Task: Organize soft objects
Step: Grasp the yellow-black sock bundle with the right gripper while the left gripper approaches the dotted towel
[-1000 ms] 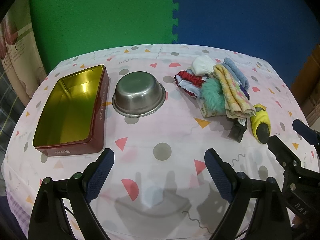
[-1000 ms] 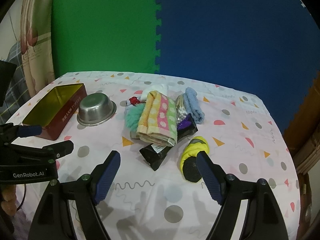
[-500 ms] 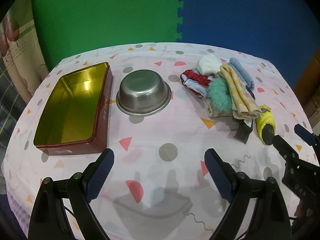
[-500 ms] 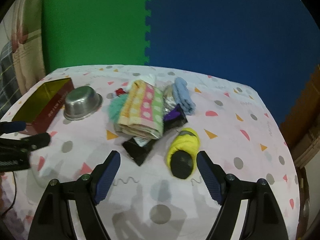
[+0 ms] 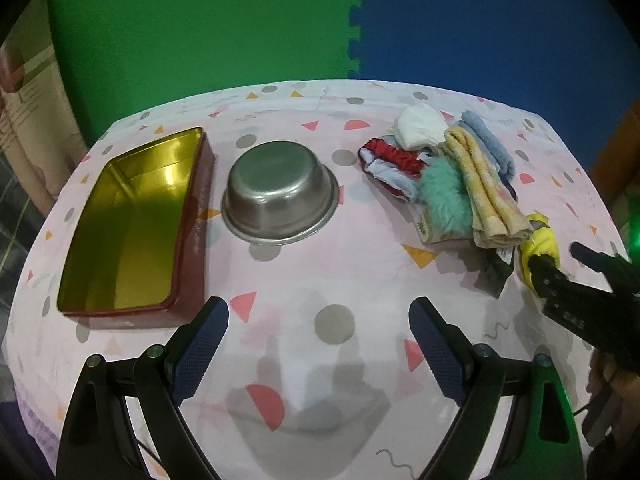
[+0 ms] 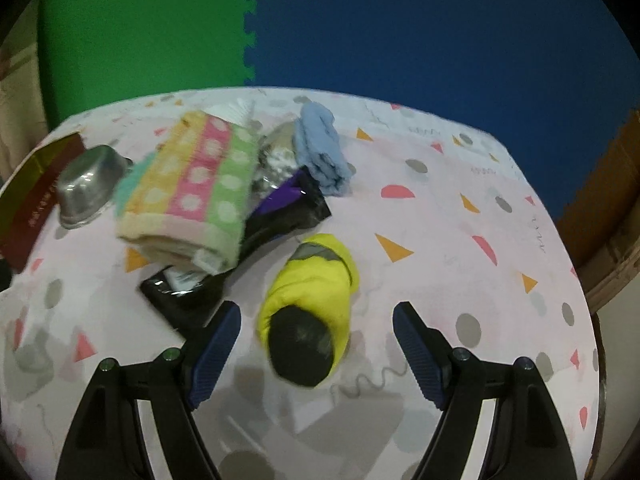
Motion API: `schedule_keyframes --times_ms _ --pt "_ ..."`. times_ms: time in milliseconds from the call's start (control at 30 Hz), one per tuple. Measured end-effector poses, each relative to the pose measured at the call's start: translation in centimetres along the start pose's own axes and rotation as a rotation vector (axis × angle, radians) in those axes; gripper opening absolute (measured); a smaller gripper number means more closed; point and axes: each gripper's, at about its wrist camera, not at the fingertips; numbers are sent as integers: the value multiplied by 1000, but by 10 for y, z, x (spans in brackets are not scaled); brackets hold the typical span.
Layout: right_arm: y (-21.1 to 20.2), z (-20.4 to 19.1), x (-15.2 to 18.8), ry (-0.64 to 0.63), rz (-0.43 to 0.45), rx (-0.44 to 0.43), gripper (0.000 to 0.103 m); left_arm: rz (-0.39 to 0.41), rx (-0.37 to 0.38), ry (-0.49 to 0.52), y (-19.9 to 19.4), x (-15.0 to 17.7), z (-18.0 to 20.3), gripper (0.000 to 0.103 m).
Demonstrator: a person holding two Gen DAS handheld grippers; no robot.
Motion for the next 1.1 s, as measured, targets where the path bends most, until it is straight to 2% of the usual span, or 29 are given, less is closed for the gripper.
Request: schedule_keyframes --times_ms 100,267,333,367,500,667,800,1000,1100 --pt "16 4 -7 13 -29 -5 81 -6 16 13 3 -7 5 90" --pt "30 9 -13 15 -17 12 79 -18 39 44 6 -17 21 90" --pt "34 12 -13 14 -3 11 64 -14 48 67 5 -21 30 90" --pt "36 14 -13 13 -2 8 52 -13 49 76 4 -23 33 90" --pt "42 29 -16 48 5 -11 47 -10 68 110 1 -30 47 90" --pt "46 44 -19 64 19 51 46 -29 146 134 -3 -44 66 90" --pt "50 57 -19 116 18 -9 46 -51 196 146 0 -56 83 90" --pt "50 53 -18 100 29 18 47 -153 255 96 25 -77 98 89" --pt "50 55 -17 105 29 7 47 -179 238 77 38 -85 104 88"
Point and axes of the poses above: each gripper's, at about its wrist camera, not at the fingertips, and y roughly the way its jaws point, z to its right, x to its underside, and after that the axes turned 10 degrees about -z, right-handed
